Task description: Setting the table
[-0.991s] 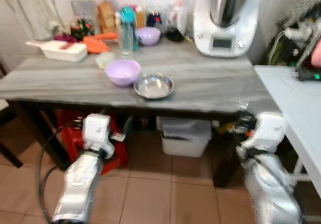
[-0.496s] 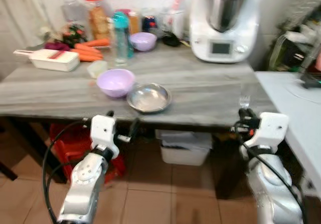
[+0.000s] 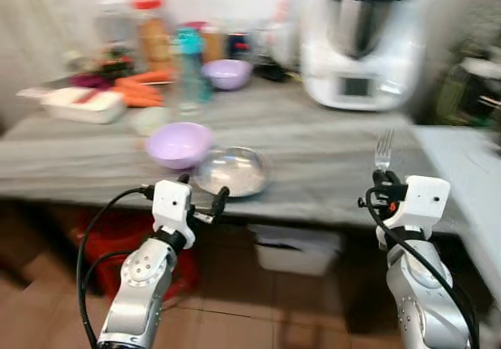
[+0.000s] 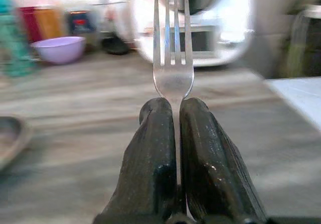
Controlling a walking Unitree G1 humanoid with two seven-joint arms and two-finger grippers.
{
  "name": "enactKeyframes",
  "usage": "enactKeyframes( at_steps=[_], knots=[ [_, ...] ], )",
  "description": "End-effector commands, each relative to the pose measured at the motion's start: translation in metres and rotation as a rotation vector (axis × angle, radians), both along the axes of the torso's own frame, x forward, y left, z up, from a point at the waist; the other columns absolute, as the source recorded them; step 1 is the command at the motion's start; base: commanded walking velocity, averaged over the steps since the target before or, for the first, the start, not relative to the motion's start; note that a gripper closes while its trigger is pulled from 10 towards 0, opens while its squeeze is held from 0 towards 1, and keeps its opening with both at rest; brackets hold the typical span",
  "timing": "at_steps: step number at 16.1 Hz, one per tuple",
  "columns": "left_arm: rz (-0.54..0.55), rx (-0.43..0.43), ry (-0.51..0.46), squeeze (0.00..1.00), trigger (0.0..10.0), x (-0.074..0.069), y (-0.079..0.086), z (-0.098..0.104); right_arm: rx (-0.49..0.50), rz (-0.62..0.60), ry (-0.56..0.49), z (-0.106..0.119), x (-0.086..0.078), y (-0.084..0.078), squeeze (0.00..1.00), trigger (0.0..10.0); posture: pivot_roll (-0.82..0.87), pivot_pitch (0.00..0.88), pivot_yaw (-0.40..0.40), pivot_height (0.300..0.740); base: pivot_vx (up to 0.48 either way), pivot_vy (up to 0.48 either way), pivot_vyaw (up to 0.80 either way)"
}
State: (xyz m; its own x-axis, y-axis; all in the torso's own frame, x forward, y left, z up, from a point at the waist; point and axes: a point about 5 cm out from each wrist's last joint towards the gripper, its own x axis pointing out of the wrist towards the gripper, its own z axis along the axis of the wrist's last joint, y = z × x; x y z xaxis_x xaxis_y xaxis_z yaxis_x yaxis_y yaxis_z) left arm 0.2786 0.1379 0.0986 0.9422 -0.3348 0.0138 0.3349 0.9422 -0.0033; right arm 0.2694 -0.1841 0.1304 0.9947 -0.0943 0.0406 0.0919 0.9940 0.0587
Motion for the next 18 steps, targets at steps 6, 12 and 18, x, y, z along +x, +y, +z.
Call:
enactKeyframes(
  at_steps=[6,12,18],
  knots=[
    [0.017,0.018,0.013,0.0,10.0,-0.001,0.007,-0.001,0.01,0.029,-0.026,0.004,0.004,0.009,0.0,10.0,-0.1,0.0,0.025,0.74,0.041,0.0,0.45],
    [-0.133,0.003,0.05,0.0,10.0,-0.008,-0.004,-0.005,-0.007,-0.057,0.005,0.001,0.006,-0.001,0.0,10.0,-0.1,0.0,0.022,0.74,0.0,0.0,0.0],
    [-0.253,-0.037,0.061,0.0,10.0,-0.01,-0.009,-0.002,0.007,-0.094,0.02,0.0,0.011,-0.009,0.0,10.0,-0.1,0.0,0.014,0.74,0.0,0.0,-0.5]
  ],
)
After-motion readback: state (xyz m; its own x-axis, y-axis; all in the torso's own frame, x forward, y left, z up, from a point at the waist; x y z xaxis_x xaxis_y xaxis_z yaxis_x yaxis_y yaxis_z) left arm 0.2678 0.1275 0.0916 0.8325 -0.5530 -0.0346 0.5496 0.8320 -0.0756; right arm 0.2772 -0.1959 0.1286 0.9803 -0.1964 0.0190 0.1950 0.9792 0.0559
